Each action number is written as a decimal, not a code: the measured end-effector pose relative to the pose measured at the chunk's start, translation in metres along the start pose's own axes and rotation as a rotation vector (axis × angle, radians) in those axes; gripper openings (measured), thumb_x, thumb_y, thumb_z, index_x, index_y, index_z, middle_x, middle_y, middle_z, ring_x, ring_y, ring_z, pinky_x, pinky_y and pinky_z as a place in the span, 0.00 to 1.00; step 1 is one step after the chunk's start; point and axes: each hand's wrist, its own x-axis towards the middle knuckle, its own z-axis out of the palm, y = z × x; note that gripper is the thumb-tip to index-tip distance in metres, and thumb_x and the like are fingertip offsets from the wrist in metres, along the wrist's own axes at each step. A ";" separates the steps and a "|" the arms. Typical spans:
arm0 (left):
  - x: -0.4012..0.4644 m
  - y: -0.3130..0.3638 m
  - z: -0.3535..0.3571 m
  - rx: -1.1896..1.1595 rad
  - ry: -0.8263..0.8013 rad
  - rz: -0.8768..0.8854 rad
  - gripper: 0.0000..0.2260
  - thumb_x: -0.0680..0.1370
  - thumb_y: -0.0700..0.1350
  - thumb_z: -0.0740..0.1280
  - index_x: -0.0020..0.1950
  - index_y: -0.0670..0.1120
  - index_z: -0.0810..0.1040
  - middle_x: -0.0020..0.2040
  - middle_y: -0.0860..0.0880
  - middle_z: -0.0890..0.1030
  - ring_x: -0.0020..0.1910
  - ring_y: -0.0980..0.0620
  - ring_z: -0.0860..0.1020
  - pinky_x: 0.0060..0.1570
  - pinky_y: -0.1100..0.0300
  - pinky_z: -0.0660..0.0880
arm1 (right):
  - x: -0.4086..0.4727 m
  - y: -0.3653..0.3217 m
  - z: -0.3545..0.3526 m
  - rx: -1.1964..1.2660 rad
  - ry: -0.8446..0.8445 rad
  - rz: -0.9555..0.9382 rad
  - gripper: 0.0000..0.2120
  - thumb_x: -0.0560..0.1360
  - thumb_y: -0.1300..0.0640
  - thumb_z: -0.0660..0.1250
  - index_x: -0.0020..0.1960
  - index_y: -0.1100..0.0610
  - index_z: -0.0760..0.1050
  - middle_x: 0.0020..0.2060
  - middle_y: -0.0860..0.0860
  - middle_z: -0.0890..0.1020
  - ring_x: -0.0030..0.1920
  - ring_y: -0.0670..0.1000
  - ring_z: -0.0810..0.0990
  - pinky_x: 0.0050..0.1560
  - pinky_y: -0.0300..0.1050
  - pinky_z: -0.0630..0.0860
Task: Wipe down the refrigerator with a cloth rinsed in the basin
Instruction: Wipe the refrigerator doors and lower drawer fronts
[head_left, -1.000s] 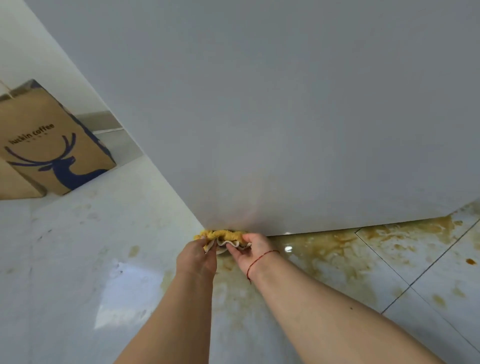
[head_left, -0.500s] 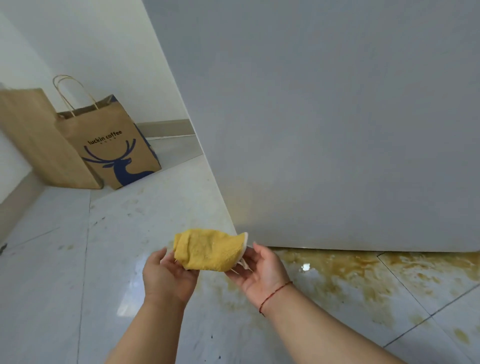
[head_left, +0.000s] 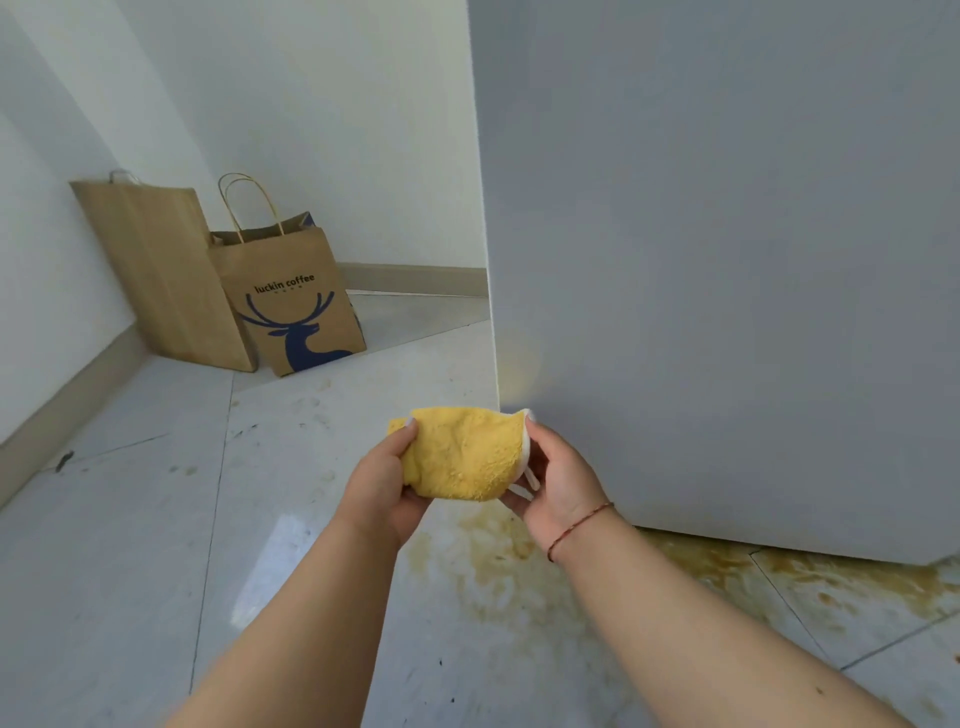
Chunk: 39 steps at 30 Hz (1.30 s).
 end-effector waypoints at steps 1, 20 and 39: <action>-0.003 0.009 0.000 -0.013 -0.002 0.011 0.07 0.80 0.44 0.64 0.53 0.42 0.77 0.50 0.43 0.82 0.51 0.44 0.81 0.53 0.47 0.77 | -0.002 -0.004 0.009 -0.043 -0.010 -0.005 0.12 0.76 0.46 0.64 0.52 0.52 0.80 0.50 0.50 0.83 0.52 0.50 0.80 0.46 0.47 0.77; -0.214 0.181 -0.012 -0.095 0.006 -0.218 0.21 0.76 0.51 0.63 0.64 0.39 0.76 0.55 0.37 0.81 0.49 0.39 0.81 0.53 0.45 0.76 | -0.160 -0.105 0.192 -0.939 -0.450 0.206 0.40 0.68 0.52 0.75 0.74 0.53 0.59 0.61 0.51 0.76 0.65 0.52 0.72 0.67 0.46 0.64; -0.461 0.294 -0.126 -0.557 0.313 0.022 0.16 0.74 0.45 0.67 0.59 0.39 0.77 0.52 0.41 0.82 0.47 0.44 0.81 0.40 0.57 0.80 | -0.322 -0.094 0.390 -1.210 -0.459 -0.054 0.10 0.78 0.49 0.62 0.54 0.53 0.71 0.52 0.54 0.78 0.53 0.55 0.77 0.57 0.56 0.75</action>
